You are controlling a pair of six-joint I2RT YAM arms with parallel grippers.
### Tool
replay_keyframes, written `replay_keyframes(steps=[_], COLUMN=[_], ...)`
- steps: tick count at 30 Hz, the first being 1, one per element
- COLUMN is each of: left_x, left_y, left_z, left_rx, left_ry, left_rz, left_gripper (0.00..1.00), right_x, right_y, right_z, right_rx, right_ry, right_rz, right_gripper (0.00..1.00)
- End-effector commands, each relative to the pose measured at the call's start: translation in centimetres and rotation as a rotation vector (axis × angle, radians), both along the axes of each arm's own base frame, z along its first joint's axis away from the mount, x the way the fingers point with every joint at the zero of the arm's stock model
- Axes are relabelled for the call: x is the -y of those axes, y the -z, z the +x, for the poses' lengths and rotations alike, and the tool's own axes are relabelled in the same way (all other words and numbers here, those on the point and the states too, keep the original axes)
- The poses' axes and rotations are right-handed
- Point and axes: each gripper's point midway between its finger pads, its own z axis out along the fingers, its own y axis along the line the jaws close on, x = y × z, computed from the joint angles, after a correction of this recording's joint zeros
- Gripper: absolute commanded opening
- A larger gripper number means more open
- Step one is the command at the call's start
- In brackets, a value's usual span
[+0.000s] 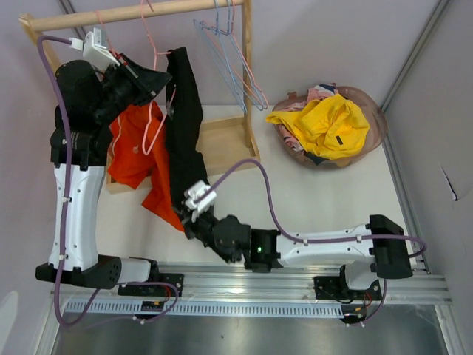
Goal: Remove the shorts from the hanger
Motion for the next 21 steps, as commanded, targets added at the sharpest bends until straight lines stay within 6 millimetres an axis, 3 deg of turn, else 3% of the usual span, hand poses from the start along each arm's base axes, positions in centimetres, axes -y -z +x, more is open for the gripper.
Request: replay_keyframes(steps=[1,2,6,9,10,12,13,14,15,17,18,20,21], left_x=[-2.3,-2.3,-1.9,-1.0,-0.6,-0.4,-0.1,0.0,-0.1,0.0,-0.1,0.1,0.0], left_y=[-6.1,-5.6,-6.1,-5.1,-3.7,-3.2,-0.9,-0.2,-0.3,2.4,2.4,4.7,5.5], left_z=[0.2,1.0,0.1,-1.5,-1.7,-3.9,-3.9,-4.6,-6.2,-7.1,-8.3,-9.0,-9.4], left_rx=[0.215,0.196,0.198,0.174,0.135,0.124,0.068,0.045,0.06,-0.01,-0.006,-0.069,-0.087], left_ry=[-0.099,-0.1,-0.074,-0.01,0.021,0.046,0.068,0.078,0.084,0.098,0.098,0.115,0.116], left_rz=[0.04,0.044,0.043,0.042,0.047,0.054,0.058,0.06,0.062,0.064,0.064,0.064,0.064], left_gripper=[0.0,0.0,0.0,0.0,0.0,0.0,0.0,0.0,0.0,0.0,0.0,0.0,0.0], right_x=[1.9,2.1,3.2,3.8,4.4,4.7,5.6,6.0,5.9,6.9,6.7,7.8,8.3], right_y=[1.3,2.0,2.7,0.8,-0.1,-2.8,-3.9,-4.8,-7.7,-9.2,-11.4,-12.7,-15.3], right_z=[-4.2,-4.4,-3.6,-0.9,1.5,4.2,7.3,8.8,9.9,14.0,15.1,18.2,18.9], right_rx=[-0.044,-0.062,-0.093,-0.043,-0.026,0.008,0.02,0.03,0.049,0.089,0.126,0.148,0.168], right_ry=[-0.007,-0.005,0.039,0.102,0.149,0.179,0.232,0.247,0.233,0.292,0.296,0.348,0.36], right_rz=[0.002,-0.003,0.01,0.017,0.023,0.047,0.059,0.062,0.112,0.094,0.112,0.106,0.146], right_gripper=[0.0,0.0,0.0,0.0,0.0,0.0,0.0,0.0,0.0,0.0,0.0,0.0,0.0])
